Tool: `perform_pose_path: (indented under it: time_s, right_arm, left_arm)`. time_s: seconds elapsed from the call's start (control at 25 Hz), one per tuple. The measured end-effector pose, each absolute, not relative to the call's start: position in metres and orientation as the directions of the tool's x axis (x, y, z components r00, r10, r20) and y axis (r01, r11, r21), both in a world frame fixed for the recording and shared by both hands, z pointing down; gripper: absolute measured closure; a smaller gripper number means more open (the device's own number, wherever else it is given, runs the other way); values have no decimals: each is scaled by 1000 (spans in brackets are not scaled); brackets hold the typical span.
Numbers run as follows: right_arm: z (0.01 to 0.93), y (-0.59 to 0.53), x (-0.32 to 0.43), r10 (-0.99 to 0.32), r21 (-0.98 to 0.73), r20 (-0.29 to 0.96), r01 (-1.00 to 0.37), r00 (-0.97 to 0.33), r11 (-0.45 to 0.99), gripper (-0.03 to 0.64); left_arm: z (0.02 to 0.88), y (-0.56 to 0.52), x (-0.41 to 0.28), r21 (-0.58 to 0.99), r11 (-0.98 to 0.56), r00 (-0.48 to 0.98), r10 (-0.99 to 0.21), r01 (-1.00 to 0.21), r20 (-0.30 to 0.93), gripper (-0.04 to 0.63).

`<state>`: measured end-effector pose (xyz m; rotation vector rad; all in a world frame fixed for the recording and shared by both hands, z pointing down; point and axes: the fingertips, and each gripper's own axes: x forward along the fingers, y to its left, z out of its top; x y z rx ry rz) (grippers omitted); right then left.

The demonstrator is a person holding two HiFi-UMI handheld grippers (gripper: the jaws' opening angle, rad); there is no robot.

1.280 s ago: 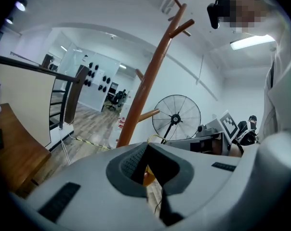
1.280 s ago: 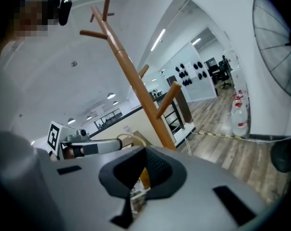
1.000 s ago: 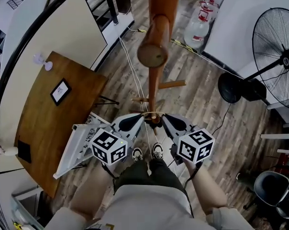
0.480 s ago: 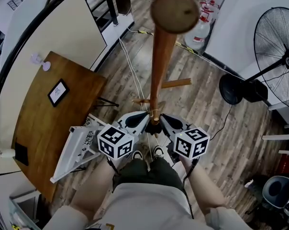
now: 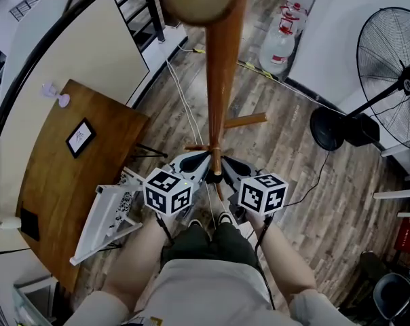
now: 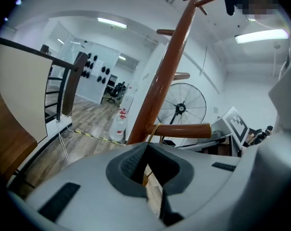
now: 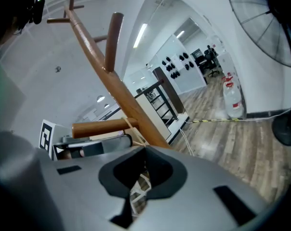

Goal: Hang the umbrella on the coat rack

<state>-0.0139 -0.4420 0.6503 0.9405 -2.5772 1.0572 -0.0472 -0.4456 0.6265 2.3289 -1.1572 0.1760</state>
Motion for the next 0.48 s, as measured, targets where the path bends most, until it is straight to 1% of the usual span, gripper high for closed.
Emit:
perform_pose_path:
  time_s: [0.08, 0.16, 0.24, 0.32, 0.48]
  right_arm:
    - [653, -446, -14, -496, -533, 410, -642, -766, 551, 601]
    - [654, -450, -17, -506, -457, 436, -668, -744, 588, 597]
    - [652, -450, -20, -505, -414, 454, -676, -734, 610, 591]
    - [645, -449, -21, -504, -425, 448, -672, -739, 607, 561]
    - [621, -449, -10, -513, -417, 449, -680, -731, 603, 558]
  left_arm:
    - [628, -449, -48, 387, -489, 613, -715, -782, 337, 594]
    - [630, -452, -46, 377, -482, 602, -724, -791, 337, 592]
    - [631, -452, -47, 370, -467, 586, -728, -803, 354, 573]
    - [630, -449, -51, 361, -449, 569, -731, -817, 376, 569]
    - [616, -438, -62, 357, -430, 552, -734, -829, 396, 571]
